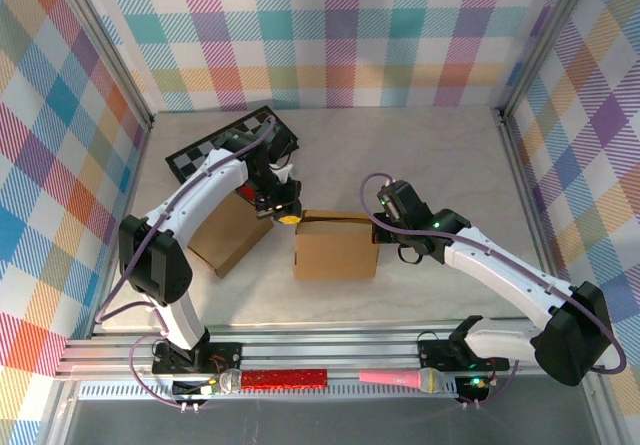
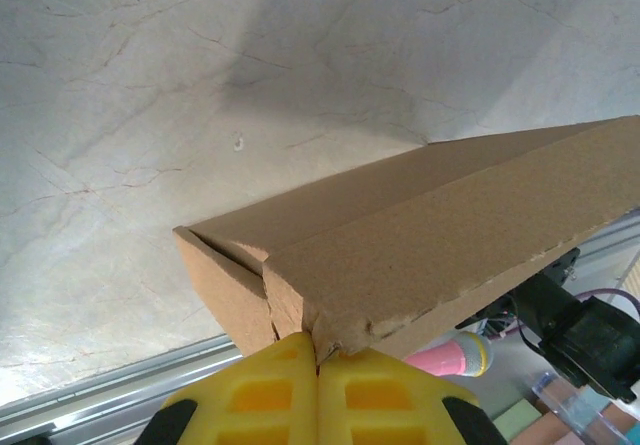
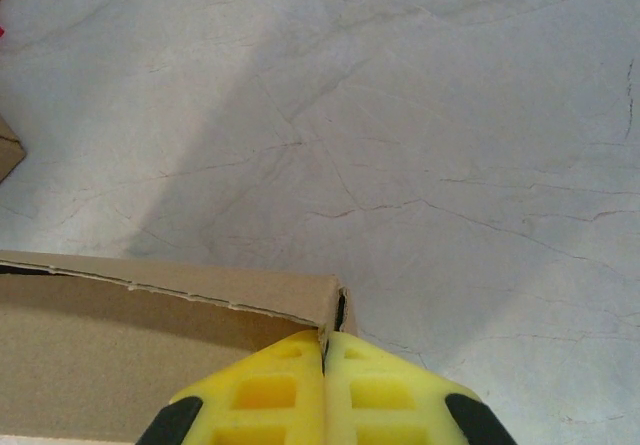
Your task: Fold the paper box
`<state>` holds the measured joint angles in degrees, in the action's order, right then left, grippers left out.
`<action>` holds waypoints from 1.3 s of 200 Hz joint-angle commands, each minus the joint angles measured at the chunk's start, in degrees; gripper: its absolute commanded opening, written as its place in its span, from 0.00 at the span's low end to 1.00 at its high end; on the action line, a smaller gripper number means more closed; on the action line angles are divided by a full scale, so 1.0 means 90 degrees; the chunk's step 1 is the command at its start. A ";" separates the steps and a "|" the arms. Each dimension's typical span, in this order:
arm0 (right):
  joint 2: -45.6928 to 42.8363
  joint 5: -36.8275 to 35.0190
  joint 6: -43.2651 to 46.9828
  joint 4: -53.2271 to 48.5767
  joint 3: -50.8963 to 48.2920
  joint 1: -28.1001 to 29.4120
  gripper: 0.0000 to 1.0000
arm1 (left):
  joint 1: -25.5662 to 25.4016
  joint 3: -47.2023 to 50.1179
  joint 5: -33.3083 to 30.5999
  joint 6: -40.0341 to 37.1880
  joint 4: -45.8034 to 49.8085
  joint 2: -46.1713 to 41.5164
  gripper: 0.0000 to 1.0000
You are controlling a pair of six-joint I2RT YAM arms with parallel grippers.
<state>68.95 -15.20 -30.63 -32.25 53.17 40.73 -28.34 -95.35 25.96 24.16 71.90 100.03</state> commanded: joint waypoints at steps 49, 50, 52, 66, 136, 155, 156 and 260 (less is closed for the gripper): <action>-0.0024 0.0332 0.0045 -0.0059 0.0069 0.0131 0.00 | 0.0192 -0.0204 0.0914 -0.0203 -0.0164 0.0068 0.00; -0.0024 0.0332 0.0040 -0.0064 0.0069 0.0132 0.00 | 0.0191 -0.0200 0.0914 -0.0209 -0.0165 0.0067 0.00; -0.0024 0.0332 0.0036 -0.0068 0.0069 0.0132 0.00 | 0.0190 -0.0197 0.0915 -0.0223 -0.0171 0.0063 0.00; -0.0034 0.0341 0.0025 -0.0060 0.0069 0.0138 0.00 | 0.0190 -0.0101 0.0944 -0.0229 -0.0258 0.0016 0.00; -0.0058 0.0371 0.0000 -0.0024 0.0062 0.0133 0.00 | 0.0190 0.1209 0.1111 -0.0647 -0.1585 -0.0709 0.00; -0.0097 0.0380 -0.0008 -0.0010 0.0050 0.0133 0.00 | 0.0190 0.1611 0.1027 -0.0658 -0.2135 -0.1024 0.00; -0.0100 0.0380 -0.0011 -0.0010 0.0050 0.0133 0.00 | 0.0190 0.1630 0.1025 -0.0656 -0.2157 -0.1040 0.00; -0.0335 0.0536 -0.0121 -0.0044 0.0029 0.0181 0.00 | -0.0176 0.3203 0.0349 -0.0752 -0.3920 -0.2250 0.00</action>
<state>67.57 -14.52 -30.87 -33.74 53.17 40.91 -28.18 -69.30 28.12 18.44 44.77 82.91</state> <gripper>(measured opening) 0.046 0.044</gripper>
